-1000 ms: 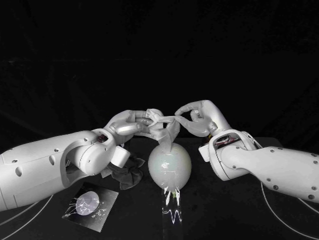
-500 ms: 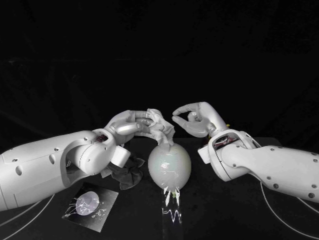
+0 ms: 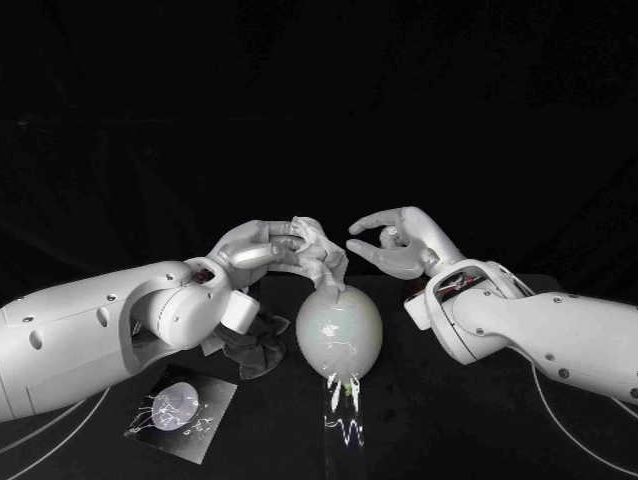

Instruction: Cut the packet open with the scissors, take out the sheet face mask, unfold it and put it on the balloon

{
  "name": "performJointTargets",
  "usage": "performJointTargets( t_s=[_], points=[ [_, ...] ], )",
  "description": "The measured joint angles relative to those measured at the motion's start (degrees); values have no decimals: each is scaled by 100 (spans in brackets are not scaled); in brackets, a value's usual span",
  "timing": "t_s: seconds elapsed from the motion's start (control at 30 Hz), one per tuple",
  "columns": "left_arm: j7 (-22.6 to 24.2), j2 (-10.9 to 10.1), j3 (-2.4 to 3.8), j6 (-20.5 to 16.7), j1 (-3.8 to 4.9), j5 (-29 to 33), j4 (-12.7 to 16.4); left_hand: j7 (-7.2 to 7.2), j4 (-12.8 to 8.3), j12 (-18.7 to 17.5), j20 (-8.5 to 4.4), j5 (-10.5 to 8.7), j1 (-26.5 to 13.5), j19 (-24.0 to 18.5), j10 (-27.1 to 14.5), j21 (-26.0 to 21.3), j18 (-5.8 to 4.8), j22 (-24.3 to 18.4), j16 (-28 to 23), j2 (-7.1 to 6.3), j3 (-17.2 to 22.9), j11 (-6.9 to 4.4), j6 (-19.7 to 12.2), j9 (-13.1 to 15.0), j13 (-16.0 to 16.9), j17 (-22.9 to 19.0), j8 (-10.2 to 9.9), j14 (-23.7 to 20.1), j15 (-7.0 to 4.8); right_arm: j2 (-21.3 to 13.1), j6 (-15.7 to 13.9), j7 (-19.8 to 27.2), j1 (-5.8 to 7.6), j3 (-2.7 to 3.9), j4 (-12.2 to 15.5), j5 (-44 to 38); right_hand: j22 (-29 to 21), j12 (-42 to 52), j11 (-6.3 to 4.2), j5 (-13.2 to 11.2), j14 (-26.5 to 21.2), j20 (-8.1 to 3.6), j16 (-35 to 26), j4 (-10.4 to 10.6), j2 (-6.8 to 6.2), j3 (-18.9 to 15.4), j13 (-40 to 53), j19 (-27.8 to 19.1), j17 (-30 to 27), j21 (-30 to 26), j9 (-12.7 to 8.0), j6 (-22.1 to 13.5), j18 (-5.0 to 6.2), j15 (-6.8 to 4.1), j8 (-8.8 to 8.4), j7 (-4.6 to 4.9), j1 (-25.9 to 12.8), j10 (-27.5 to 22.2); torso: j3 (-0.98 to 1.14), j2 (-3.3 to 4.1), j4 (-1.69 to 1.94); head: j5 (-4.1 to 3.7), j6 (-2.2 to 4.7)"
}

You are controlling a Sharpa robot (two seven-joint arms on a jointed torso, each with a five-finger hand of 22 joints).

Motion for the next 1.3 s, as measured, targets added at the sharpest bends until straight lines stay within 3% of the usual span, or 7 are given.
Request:
performJointTargets(
  t_s=[0.33, 0.73, 0.93, 1.0, 1.07, 1.17, 1.3],
  points=[
    [1, -6, 0, 0, -1, 19, 4, 0, -16, 0, 9, -1, -13, 9, 0, 0, 0, 0, 21, -13, 15, 0, 0, -1, 0, -1, 0, 10, -7, -11, 394, 47, -28, -37, -16, -102, -26, 0, 20, 0, 0, 39, -21, 110, -101, -250, -4, -81, 1, -62, -44, 0, -3, 42, -50, 0, -96, 20, 0, 1, 0, 0, -5],
    [3, -10, 0, 1, 0, 28, 21, 0, 1, 0, 10, -6, -5, 9, 0, 0, 0, 0, 20, -5, 32, 0, 0, -1, -1, 6, 0, 19, 0, 128, 728, 47, -36, -71, -164, -130, -5, 41, 20, 0, 0, 39, -13, 143, -100, -313, -1, -81, 5, -63, -51, 27, -5, 42, -50, 17, -96, 20, -4, 3, 6, -10, -11],
    [7, -12, 0, 7, 0, 33, 28, 0, -15, 0, 11, -7, -5, 9, 0, 21, 0, 0, 17, -5, 48, 0, 0, -2, -3, 16, 0, 18, 0, 193, 797, 39, -37, -77, -232, -131, 112, 246, 15, 0, 0, 58, 48, 118, 202, -250, 0, 34, 5, 56, -40, 321, -8, 42, 3, -66, 166, 15, -4, 4, 7, -10, -17],
    [9, -13, 0, 12, 0, 39, 31, 0, -15, 0, 11, -8, -5, 9, 0, 21, 0, 0, 16, -5, 48, 0, 0, -10, -7, 17, 0, 18, 0, 205, 800, 39, -37, -78, -240, -130, 175, 335, -51, 0, -13, 27, 73, 102, 317, -190, 0, 119, 5, 152, -15, 461, -10, 25, 76, -129, 263, 7, -4, 4, 5, -10, -19],
    [12, -14, 0, 18, 0, 45, 34, 0, -16, 0, 11, -8, -5, 9, 0, 21, 0, 0, 16, -5, 48, 0, 0, -11, -6, 23, 0, 18, -1, 210, 794, 49, -38, -79, -240, -125, 280, 475, -148, -1, -11, 2, 106, 64, 479, -100, 0, 278, 2, 296, 25, 650, -11, -58, 184, -232, 377, 3, -4, 4, 5, -8, -20],
    [15, -15, 0, 27, 0, 57, 37, 0, -32, 0, 11, -24, -5, 10, -15, 21, 0, 0, 16, -5, 97, 14, 0, -22, -6, 29, -35, 17, -1, 207, 760, 99, -39, -80, -217, -108, 451, 754, -237, -3, 3, -54, 162, 5, 589, -13, 1, 530, 0, 541, 64, 793, -14, -147, 282, -339, 487, 12, -4, 4, 3, -6, -25],
    [18, -20, 0, 33, 0, 71, 40, 0, -31, -34, 37, -41, -11, -49, -53, 23, 0, -2, -22, -8, 113, 51, 0, -41, -6, 32, -70, 4, -15, 189, 681, 197, -41, -80, -150, -61, 560, 917, -258, -16, -8, -98, 162, -33, 656, 87, 0, 659, 0, 683, 95, 848, -44, -198, 357, -379, 494, -6, -1, 3, 1, -5, -29]
  ],
)
